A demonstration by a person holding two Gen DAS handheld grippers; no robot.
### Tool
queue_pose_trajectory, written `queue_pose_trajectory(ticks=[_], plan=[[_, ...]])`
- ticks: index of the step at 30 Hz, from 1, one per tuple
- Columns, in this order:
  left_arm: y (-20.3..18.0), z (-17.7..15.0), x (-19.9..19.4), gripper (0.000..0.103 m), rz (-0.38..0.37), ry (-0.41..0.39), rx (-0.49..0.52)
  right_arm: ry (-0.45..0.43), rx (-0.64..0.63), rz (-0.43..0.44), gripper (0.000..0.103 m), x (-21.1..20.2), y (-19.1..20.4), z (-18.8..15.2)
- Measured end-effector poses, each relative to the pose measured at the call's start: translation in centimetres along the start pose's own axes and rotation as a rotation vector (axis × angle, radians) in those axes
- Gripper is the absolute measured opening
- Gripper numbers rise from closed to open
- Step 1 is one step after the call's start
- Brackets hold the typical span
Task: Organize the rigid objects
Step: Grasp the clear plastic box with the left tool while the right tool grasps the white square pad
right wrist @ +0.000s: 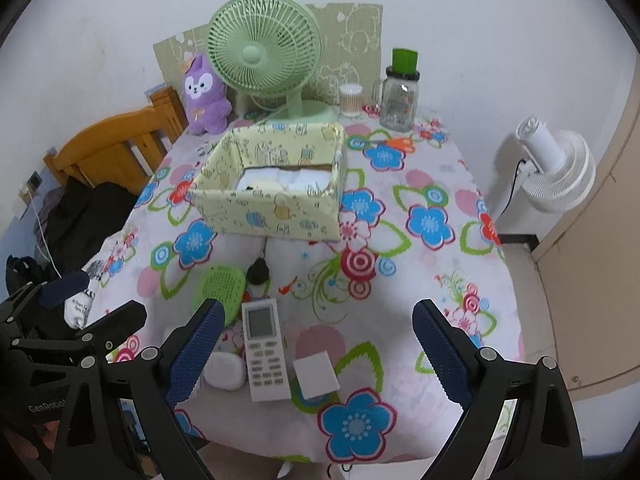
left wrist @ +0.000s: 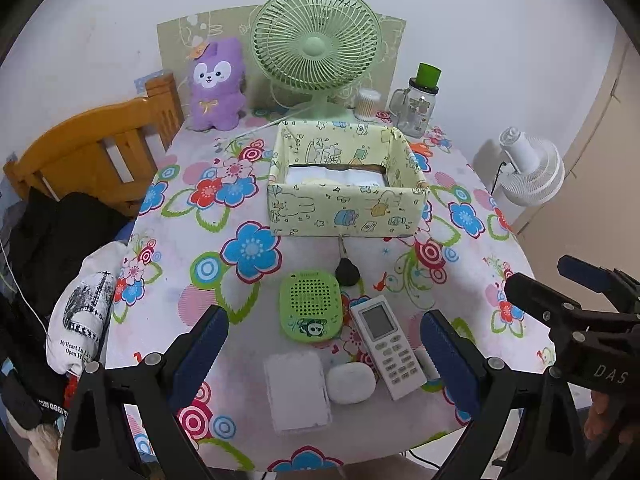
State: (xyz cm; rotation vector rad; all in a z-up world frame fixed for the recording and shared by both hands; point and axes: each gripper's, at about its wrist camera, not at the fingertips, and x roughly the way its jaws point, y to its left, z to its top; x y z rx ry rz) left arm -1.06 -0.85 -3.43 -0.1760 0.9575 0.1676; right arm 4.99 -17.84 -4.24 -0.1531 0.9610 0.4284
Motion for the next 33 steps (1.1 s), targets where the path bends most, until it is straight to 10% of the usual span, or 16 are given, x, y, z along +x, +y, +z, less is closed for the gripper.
queue_pose_trajectory(ticks=[33], plan=[[1.8, -7.1, 7.6, 0.097, 0.086, 0.136, -0.042, 0.091, -0.021, -0.034, 0.093, 8.0, 0.2, -7.0]])
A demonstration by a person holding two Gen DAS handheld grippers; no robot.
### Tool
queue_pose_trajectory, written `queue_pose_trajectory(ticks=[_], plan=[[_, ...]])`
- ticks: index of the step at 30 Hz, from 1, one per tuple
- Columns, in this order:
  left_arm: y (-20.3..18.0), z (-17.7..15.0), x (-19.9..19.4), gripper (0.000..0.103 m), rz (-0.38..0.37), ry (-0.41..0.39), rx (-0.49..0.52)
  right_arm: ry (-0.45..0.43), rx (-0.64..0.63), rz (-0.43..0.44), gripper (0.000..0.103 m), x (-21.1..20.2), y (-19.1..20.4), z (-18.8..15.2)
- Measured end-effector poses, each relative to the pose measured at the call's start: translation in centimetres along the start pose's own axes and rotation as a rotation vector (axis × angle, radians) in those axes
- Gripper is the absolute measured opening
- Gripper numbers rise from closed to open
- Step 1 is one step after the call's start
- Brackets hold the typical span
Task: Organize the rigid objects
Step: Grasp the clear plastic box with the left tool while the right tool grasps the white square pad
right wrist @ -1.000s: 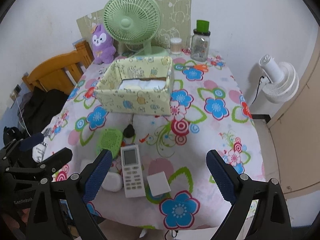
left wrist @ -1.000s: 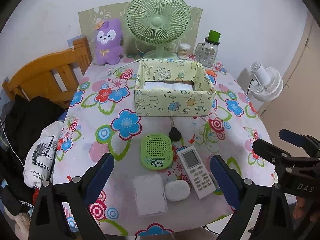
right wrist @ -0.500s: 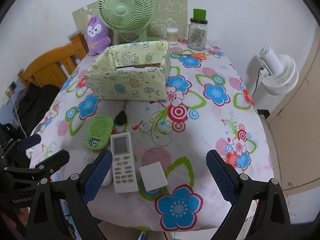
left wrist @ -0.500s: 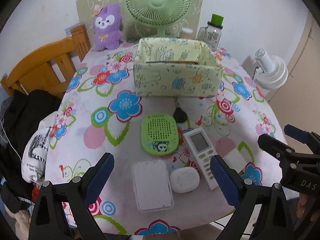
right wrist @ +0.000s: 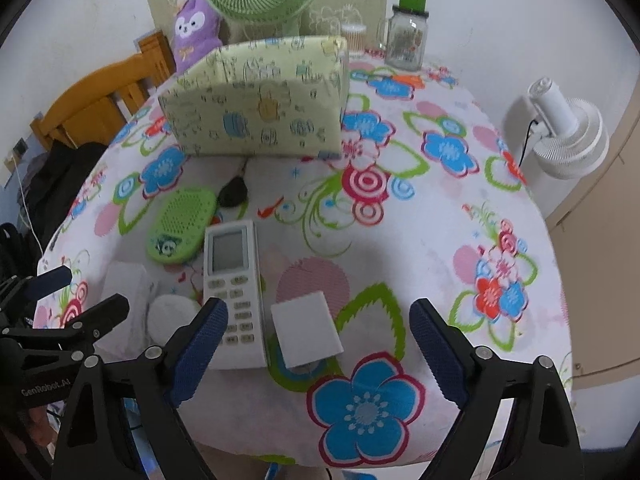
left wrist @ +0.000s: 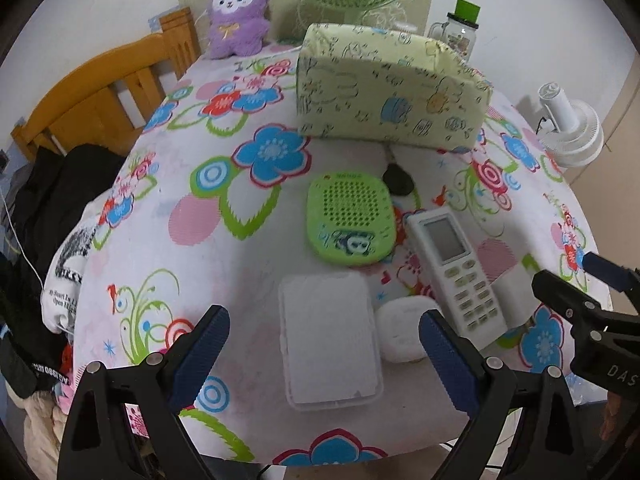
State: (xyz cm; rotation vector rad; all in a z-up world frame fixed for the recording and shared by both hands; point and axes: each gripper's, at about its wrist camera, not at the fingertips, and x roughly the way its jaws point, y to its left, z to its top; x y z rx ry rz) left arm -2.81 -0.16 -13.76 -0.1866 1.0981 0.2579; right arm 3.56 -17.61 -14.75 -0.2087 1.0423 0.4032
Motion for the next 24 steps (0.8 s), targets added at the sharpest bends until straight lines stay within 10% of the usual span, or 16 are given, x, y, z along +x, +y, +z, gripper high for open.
queue_pose_trajectory(ticks=[24], plan=[[0.4, -1.8, 2.2, 0.085, 0.033, 0.049, 0.005, 0.076, 0.009, -0.019, 0.084, 3.4, -0.1, -2.4]])
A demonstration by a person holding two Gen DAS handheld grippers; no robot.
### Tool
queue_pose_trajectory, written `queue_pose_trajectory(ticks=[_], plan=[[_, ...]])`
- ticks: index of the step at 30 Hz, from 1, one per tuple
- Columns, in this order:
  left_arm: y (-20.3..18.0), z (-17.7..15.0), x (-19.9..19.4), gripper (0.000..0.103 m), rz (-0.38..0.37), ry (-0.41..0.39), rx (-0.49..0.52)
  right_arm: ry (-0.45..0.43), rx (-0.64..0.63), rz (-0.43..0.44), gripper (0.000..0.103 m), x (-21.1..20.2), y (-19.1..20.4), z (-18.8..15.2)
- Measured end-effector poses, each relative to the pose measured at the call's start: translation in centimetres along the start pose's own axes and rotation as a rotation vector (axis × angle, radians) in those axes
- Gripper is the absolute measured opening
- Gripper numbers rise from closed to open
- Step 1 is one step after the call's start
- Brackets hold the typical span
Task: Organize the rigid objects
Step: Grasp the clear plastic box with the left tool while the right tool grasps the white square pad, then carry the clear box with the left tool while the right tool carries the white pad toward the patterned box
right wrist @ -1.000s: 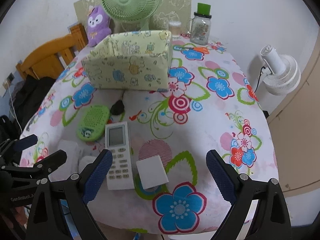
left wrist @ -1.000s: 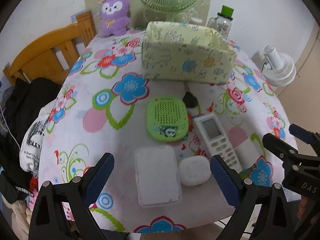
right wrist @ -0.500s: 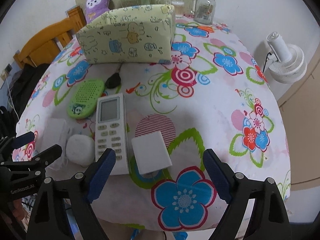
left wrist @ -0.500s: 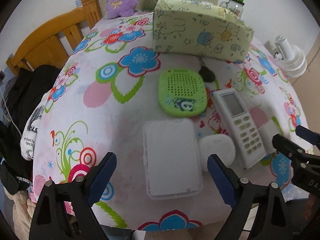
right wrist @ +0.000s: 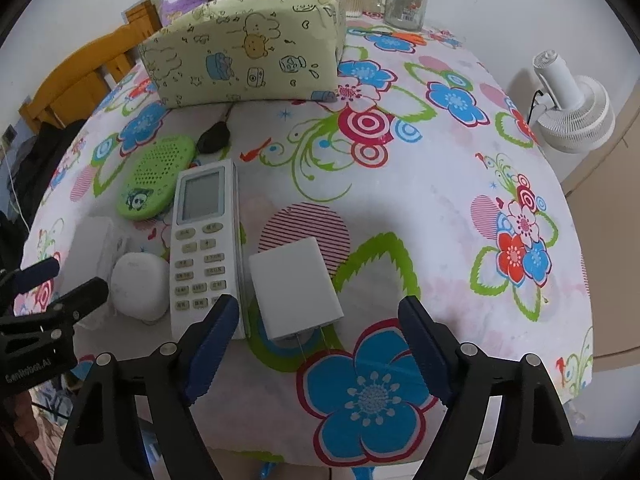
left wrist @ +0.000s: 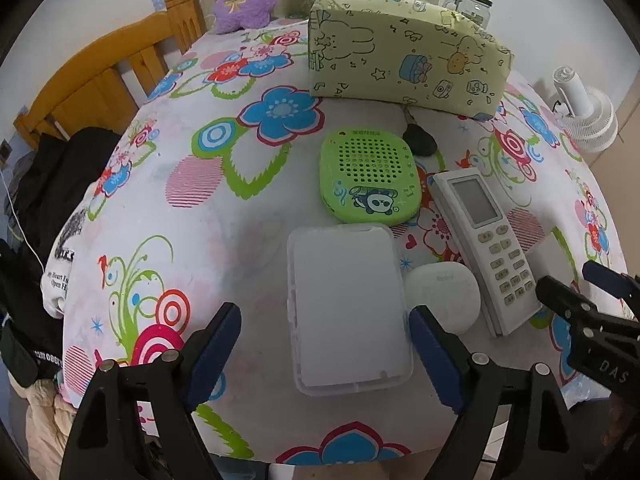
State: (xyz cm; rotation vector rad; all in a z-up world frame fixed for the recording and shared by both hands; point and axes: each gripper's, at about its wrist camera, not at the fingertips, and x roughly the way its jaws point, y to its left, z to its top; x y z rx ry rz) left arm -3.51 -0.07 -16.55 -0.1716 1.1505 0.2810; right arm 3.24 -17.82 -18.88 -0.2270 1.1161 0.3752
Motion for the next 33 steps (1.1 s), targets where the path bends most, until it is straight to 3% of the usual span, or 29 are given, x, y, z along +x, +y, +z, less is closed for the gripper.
queue_pose_trajectory(ticks=[3, 7, 8, 12, 16, 19, 26, 28, 33], plan=[[-0.1, -0.1, -0.1, 0.081, -0.013, -0.010, 0.010, -0.028, 0.000, -0.002, 0.083, 0.1, 0.2, 0.1], [-0.3, -0.3, -0.2, 0.081, -0.019, -0.023, 0.035, -0.070, -0.005, -0.011, 0.070, -0.1, 0.6, 0.1], [-0.3, -0.4, -0.3, 0.081, -0.021, -0.027, 0.032, -0.068, -0.005, -0.020, 0.064, -0.1, 0.5, 0.0], [-0.2, -0.6, -0.2, 0.081, -0.061, -0.013, 0.013, -0.033, 0.018, -0.003, 0.058, 0.4, 0.0, -0.5], [-0.5, -0.9, 0.5, 0.083, -0.048, -0.006, 0.011, -0.024, 0.011, -0.003, 0.050, 0.8, 0.1, -0.9], [-0.1, -1.1, 1.4, 0.078, -0.035, 0.019, -0.012, -0.034, 0.008, -0.003, 0.050, 1.0, 0.3, -0.7], [-0.1, -0.5, 1.8, 0.069, -0.012, -0.057, -0.006, -0.059, 0.006, -0.010, 0.049, 1.7, 0.5, 0.0], [-0.2, -0.2, 1.9, 0.061, -0.015, -0.074, 0.003, -0.071, -0.002, -0.018, 0.048, 1.9, 0.7, 0.2], [-0.4, 0.3, 2.1, 0.060, -0.015, -0.083, 0.007, -0.079, -0.015, -0.024, 0.047, 2.0, 0.9, 0.5]])
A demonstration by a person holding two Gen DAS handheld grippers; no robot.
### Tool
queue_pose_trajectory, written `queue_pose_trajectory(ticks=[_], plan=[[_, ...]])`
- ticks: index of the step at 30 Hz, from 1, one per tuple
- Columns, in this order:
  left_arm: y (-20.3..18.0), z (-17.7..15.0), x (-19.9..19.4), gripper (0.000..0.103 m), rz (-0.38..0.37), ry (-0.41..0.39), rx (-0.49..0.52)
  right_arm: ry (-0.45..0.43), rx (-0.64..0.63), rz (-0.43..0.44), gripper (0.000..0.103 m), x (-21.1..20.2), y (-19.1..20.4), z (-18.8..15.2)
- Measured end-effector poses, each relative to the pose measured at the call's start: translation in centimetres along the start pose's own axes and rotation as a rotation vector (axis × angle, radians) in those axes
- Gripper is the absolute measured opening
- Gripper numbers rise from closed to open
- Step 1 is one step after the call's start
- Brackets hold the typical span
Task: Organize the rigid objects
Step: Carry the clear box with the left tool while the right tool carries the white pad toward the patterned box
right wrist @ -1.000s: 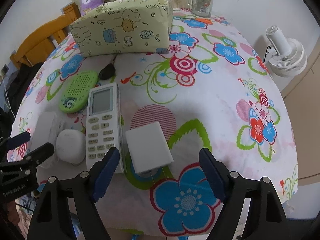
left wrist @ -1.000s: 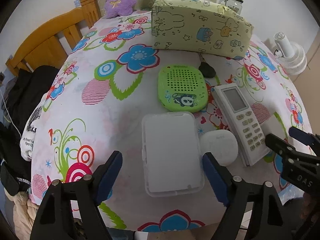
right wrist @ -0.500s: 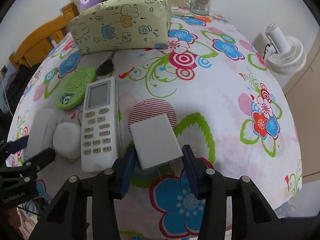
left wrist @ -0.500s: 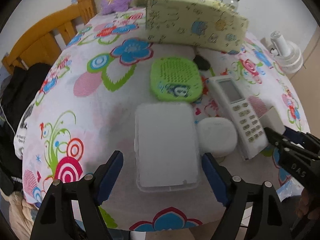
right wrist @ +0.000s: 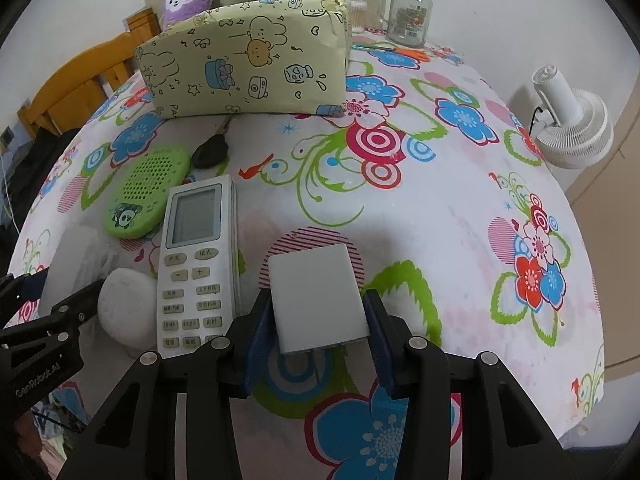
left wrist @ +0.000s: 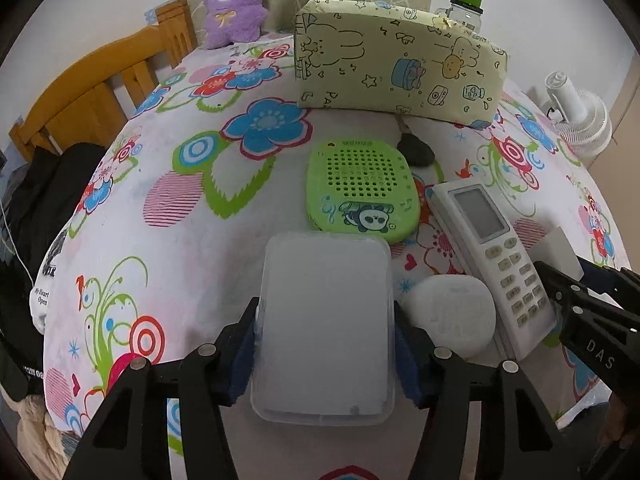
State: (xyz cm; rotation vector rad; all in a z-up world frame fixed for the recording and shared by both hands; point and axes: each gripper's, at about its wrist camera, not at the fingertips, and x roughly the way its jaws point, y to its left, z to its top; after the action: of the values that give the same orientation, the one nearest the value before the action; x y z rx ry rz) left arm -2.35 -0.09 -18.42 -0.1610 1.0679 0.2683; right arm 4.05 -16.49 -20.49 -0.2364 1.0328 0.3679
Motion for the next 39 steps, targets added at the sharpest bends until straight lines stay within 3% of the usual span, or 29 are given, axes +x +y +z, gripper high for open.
queue_pose_trajectory(ticks=[20, 39], plan=[[-0.2, 4.3, -3.4, 0.060, -0.011, -0.036, 0.011, -0.021, 0.035, 0.048, 0.042, -2.8, -0.1, 3.7], [-2.2, 8.2, -7.7, 0.060, -0.050, -0.064, 0.053, -0.085, 0.017, 0.076, 0.042, -8.2, 0.4, 6.7]])
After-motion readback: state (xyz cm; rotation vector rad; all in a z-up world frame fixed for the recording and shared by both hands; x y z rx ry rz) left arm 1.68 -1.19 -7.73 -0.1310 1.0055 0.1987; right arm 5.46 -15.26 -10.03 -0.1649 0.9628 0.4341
